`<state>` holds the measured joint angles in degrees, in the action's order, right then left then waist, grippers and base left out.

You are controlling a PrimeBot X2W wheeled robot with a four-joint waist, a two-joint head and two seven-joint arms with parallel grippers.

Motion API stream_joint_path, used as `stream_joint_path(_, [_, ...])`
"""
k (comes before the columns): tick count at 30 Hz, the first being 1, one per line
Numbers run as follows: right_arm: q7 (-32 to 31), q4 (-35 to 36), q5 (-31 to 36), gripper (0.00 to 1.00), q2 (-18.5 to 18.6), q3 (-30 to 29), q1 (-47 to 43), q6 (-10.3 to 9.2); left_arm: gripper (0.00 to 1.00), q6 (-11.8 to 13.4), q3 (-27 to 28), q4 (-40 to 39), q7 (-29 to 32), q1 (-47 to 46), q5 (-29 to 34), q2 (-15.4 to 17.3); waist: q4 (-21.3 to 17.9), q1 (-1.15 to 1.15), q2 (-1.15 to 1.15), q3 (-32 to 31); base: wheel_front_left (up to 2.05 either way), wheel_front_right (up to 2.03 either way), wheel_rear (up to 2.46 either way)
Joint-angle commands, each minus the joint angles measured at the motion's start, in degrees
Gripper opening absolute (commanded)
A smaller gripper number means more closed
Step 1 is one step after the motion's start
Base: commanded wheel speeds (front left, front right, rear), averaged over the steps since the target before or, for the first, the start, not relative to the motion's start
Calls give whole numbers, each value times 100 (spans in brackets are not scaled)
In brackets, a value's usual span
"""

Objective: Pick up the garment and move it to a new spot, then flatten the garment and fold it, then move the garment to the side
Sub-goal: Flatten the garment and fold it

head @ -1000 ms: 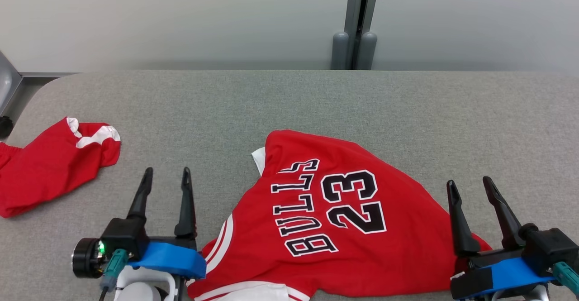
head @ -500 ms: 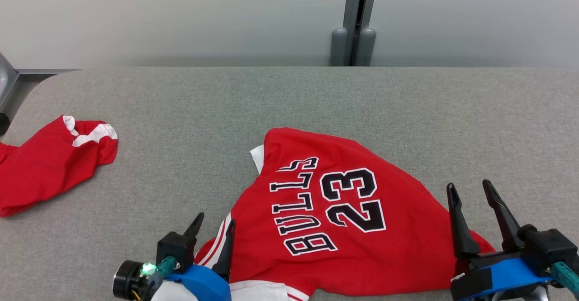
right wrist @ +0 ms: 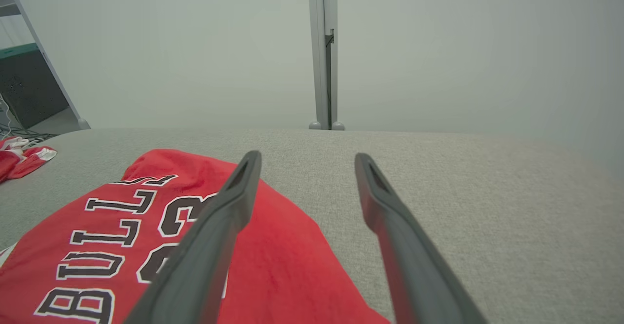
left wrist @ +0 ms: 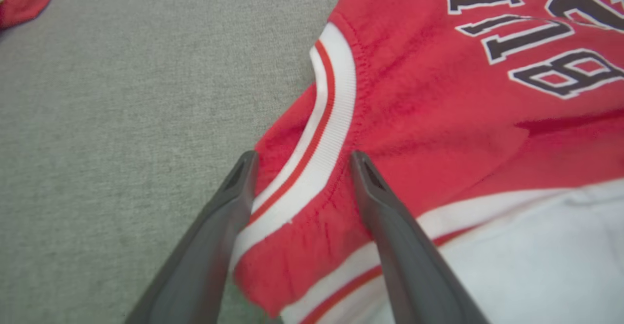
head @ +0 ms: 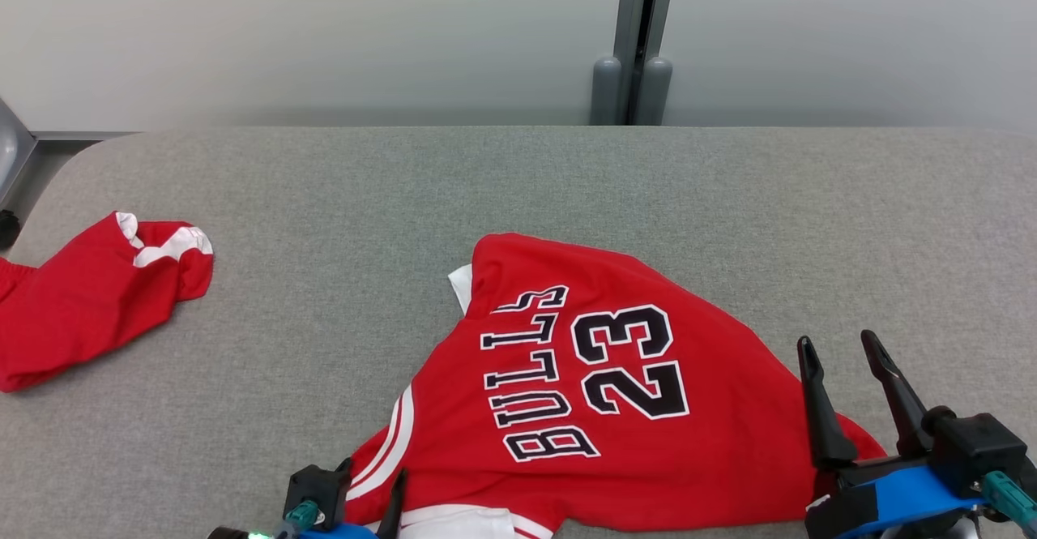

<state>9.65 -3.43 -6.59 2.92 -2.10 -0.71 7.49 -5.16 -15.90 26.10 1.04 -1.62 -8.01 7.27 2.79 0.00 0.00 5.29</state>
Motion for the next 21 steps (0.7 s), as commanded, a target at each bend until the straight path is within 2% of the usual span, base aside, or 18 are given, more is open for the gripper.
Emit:
stream_joint_path(1, [-3,-6,19,100,-4,1,-63,1,100,20,-5,62,38,-90,12,56,-4,0,0,-4,0,0,0])
stream_joint_path(9, [-55,-13,11,100,-5,11,-79,1,100,-43,-81,520,382,-97,-187,20,-30,0,0,-42,0,0,0])
stream_joint_path(10, [-46,-13,8,100,-5,18,-81,2,84,-49,-101,575,427,-94,-212,9,-36,0,0,-46,0,0,0])
stream_joint_path(12, [-56,-8,-1,100,-5,29,-85,2,14,-74,-151,658,473,-107,-227,-12,-46,0,0,-54,0,0,0])
stream_joint_path(13, [-56,-7,-1,100,-5,31,-85,1,0,-85,-168,688,460,-129,-239,-14,-50,0,0,-59,0,0,0])
stream_joint_path(21, [-45,-3,17,100,-4,-12,-63,1,0,-87,-185,482,-57,-607,-293,-50,-47,0,0,-100,0,0,0])
